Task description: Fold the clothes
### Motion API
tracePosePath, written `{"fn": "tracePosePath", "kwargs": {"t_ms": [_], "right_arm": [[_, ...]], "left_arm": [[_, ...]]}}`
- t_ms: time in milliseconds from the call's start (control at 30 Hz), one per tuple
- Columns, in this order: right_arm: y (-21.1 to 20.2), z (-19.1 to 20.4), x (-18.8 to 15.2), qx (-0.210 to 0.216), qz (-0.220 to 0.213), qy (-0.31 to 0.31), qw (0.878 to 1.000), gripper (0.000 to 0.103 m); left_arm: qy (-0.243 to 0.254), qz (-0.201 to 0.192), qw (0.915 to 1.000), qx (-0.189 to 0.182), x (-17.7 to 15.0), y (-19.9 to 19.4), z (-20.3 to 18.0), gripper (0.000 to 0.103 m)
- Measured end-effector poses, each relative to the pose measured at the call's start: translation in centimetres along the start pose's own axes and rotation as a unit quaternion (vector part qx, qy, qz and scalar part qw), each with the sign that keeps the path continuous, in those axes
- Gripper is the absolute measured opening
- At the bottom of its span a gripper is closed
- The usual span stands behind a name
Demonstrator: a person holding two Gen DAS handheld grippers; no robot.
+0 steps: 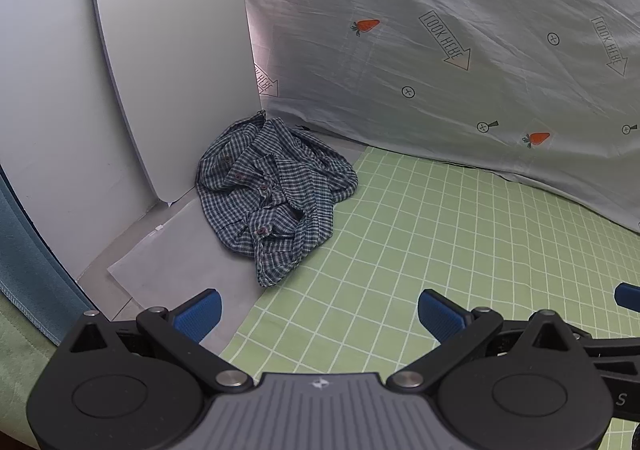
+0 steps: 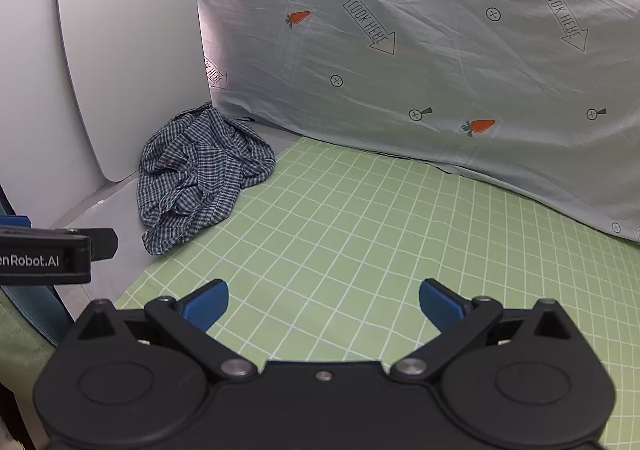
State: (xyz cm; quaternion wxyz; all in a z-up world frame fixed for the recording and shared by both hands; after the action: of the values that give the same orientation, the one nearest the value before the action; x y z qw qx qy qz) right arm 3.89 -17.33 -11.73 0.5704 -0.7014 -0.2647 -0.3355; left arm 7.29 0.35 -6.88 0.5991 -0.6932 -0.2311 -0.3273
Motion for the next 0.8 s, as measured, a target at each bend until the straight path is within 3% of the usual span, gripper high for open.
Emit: {"fn": "tracePosePath", "kwargs": {"t_ms": [800], "right_arm": [[0.0, -0.4, -0.2, -0.001, 0.005, -0.001, 1.000, 0.103]], "left_arm": [[-0.001, 0.006, 1.0000, -0.001, -1.3, 0.0, -0.3, 0.103]]}}
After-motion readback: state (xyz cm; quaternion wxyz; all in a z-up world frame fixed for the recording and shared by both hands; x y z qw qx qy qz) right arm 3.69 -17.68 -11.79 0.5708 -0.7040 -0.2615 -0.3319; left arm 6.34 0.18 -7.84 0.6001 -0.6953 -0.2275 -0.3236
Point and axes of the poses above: each gripper's, at about its wrist camera, not at the fingertips, and y roughly the way its jaws point, z to its left, x to its top, the point moved 10 cm from there along y, roughly the way its jaws point, and after that the axes turned 12 degrees about -x, right-handed, at the moved point
